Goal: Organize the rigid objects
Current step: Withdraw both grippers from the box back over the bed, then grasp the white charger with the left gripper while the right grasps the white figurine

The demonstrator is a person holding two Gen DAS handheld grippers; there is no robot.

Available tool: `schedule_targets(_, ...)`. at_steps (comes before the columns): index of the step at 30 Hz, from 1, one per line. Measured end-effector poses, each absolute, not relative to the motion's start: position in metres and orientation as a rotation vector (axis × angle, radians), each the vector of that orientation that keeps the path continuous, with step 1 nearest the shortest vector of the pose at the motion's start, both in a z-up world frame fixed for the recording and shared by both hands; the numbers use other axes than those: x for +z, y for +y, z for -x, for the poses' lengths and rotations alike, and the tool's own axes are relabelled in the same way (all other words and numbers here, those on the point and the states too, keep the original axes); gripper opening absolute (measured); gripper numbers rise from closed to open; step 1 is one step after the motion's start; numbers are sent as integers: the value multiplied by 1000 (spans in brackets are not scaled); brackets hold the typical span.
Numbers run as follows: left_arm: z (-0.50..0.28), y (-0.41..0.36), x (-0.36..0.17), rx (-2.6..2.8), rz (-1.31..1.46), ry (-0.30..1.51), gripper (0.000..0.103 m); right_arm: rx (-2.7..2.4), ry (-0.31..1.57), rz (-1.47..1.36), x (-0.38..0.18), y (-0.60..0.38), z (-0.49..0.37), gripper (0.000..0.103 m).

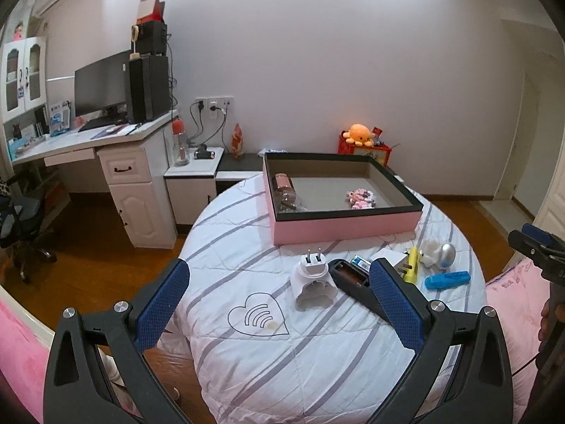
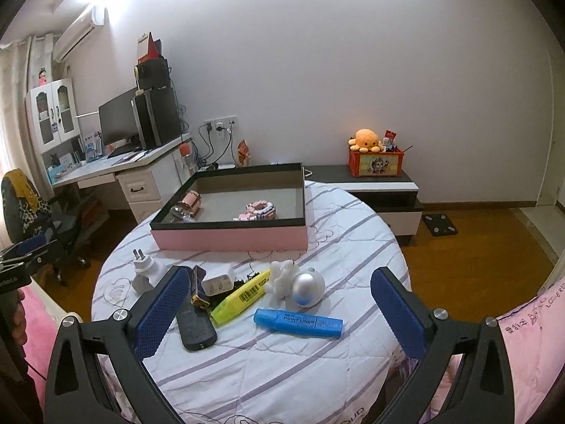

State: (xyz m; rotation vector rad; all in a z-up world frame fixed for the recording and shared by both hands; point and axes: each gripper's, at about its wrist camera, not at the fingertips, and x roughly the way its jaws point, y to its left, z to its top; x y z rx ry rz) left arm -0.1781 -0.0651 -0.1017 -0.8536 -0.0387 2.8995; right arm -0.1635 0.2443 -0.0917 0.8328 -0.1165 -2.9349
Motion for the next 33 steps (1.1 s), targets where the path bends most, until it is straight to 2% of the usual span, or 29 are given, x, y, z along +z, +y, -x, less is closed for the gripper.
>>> schedule_targets(22,226,-27,-152,2783,1048,3,103,-2856,-188,-1061,-148,263,208,103)
schedule_targets(28,229,25,-157,2716,992,187,103,-2835,-193,-1110,-161,269,217,103)
schedule_targets(33,239,62,-164,2682,987,240,102,-2829,-203,-1132,-167,278,220,103)
